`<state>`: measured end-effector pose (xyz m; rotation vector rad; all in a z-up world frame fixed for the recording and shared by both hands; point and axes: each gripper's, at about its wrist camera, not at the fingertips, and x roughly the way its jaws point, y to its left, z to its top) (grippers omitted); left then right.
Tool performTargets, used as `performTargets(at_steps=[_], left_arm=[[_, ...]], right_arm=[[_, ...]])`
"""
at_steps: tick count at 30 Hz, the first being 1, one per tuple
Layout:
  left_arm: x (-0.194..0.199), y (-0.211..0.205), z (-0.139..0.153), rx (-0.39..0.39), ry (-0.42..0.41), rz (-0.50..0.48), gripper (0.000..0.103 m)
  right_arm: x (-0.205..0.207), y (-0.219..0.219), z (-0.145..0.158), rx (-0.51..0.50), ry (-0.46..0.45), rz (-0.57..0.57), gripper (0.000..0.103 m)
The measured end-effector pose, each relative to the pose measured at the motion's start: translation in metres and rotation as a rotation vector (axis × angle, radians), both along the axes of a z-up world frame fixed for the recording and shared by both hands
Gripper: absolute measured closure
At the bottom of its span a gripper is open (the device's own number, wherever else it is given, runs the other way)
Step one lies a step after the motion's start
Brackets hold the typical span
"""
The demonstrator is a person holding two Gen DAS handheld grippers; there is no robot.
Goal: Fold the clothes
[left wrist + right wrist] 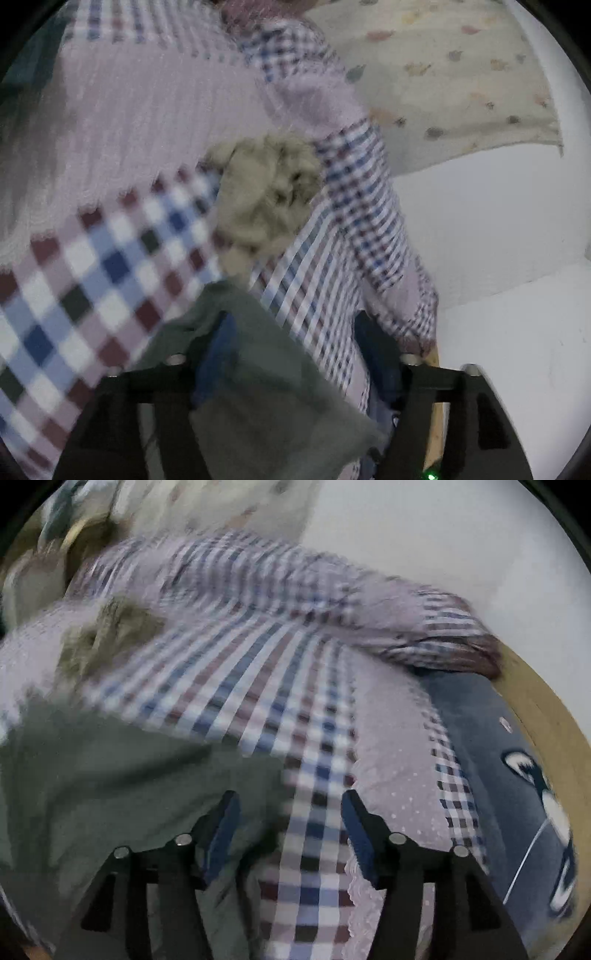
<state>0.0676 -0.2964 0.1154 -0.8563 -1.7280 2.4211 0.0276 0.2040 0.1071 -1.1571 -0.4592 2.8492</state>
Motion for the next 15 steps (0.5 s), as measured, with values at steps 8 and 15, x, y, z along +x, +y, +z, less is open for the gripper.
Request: performTargets(at_steps=[8,15], left_arm=[[0.059,-0.022,-0.02,-0.11,0.034,-0.004,0.017],[0.128,0.0,-0.047,-0.232,-0.035,-0.108,0.017]], right_arm=[[0.08,0.067,-0.05,-0.351,-0.067,-0.108,0.026],[0.148,0.11,-0.118,-0.681,-0.2,-0.183,0.026]])
